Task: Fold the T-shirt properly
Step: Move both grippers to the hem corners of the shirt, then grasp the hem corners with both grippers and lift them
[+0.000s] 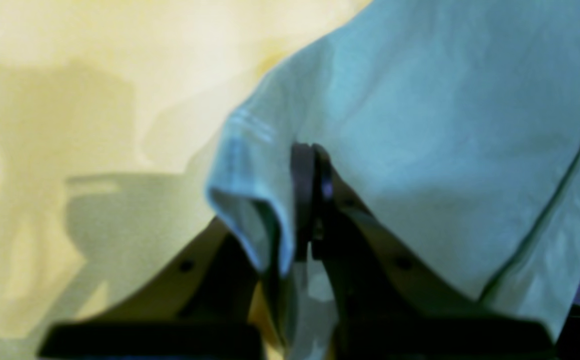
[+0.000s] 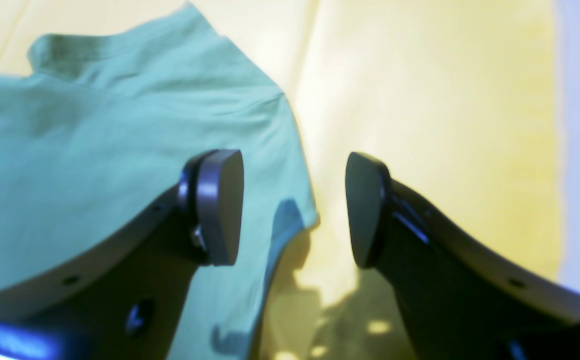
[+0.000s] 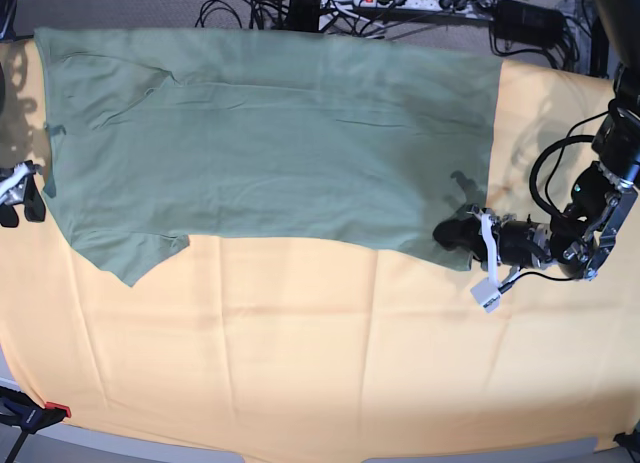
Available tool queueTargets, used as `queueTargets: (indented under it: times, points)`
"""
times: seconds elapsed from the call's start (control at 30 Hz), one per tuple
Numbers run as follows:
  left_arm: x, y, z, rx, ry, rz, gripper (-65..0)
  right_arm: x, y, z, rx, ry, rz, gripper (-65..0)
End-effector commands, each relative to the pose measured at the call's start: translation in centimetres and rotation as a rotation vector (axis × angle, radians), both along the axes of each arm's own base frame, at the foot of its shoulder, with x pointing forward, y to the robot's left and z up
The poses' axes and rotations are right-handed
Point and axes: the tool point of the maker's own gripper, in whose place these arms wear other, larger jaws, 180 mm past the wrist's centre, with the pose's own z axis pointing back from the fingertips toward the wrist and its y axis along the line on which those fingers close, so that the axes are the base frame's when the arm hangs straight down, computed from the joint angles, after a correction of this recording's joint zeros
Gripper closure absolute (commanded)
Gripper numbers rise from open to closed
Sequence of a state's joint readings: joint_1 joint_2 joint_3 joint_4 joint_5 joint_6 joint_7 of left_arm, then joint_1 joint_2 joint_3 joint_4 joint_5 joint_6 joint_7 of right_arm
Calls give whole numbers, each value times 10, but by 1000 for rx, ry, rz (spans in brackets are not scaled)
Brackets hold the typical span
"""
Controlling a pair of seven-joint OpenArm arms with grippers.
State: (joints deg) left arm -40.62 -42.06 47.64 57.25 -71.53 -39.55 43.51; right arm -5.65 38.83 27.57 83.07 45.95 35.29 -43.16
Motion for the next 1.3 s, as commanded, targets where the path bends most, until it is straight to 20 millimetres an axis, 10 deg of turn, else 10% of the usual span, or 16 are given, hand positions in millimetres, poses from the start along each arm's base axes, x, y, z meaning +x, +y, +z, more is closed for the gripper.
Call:
queueTargets:
  times: [0.0, 0.4, 0.9, 1.13, 1.27]
  points:
    - [14, 1, 20, -28, -52, 12, 0, 16, -8, 17, 16, -48, -7, -345]
    - [14, 1, 21, -33, -53, 14, 0, 73, -16, -35, 451, 58, -167, -346]
    - [15, 1, 22, -38, -59, 18, 0, 58, 53, -77, 663, 271, -73, -338]
    - [19, -1, 25, -58, -77, 28, 0, 69, 35, -68, 628, 187, -117, -20]
    - [23, 0, 27, -54, -100, 31, 0, 81, 28, -63, 578, 138, -134, 0]
